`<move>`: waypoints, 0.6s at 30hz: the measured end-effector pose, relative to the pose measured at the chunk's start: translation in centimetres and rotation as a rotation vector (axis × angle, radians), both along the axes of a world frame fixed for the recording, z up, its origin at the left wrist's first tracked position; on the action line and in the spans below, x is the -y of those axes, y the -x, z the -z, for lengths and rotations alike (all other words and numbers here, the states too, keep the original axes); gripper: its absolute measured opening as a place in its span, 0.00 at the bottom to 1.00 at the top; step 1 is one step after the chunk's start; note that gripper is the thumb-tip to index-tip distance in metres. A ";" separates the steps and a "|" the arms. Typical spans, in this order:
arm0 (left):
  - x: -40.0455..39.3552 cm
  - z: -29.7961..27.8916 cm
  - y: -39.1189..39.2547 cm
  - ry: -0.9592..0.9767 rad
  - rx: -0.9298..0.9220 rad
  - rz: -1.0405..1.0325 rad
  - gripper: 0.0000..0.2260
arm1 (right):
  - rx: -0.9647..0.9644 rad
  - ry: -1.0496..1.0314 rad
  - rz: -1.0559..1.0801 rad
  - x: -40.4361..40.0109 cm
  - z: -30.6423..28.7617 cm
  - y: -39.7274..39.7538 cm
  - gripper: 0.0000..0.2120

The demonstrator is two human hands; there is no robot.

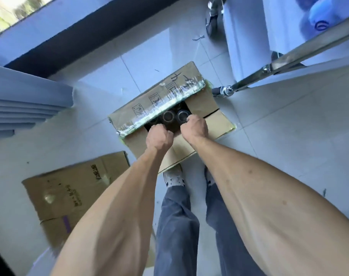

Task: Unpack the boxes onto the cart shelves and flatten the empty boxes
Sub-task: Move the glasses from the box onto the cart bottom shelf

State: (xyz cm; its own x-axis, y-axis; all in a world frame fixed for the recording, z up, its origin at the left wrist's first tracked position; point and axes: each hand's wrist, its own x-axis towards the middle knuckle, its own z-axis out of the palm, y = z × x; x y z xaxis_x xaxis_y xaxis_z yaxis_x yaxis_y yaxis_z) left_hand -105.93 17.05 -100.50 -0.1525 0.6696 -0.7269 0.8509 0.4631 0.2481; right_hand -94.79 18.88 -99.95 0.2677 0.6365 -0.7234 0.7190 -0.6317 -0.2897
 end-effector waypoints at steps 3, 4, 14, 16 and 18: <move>-0.2 2.1 1.2 0.055 0.015 -0.002 0.10 | 0.011 0.049 -0.096 -1.2 1.9 1.7 0.08; -0.3 2.8 1.3 0.092 0.022 -0.016 0.10 | 0.019 0.055 -0.134 -1.5 2.6 2.1 0.09; -1.8 5.4 1.2 -0.036 -0.048 -0.251 0.16 | 0.082 -0.288 -0.456 -4.4 6.0 3.0 0.26; -3.1 4.3 1.3 -0.168 -0.129 -0.354 0.20 | 0.045 -0.317 -0.460 -4.8 5.4 3.2 0.34; -4.8 3.7 1.9 -0.267 -0.186 -0.415 0.26 | 0.025 -0.306 -0.421 -6.5 4.9 3.5 0.38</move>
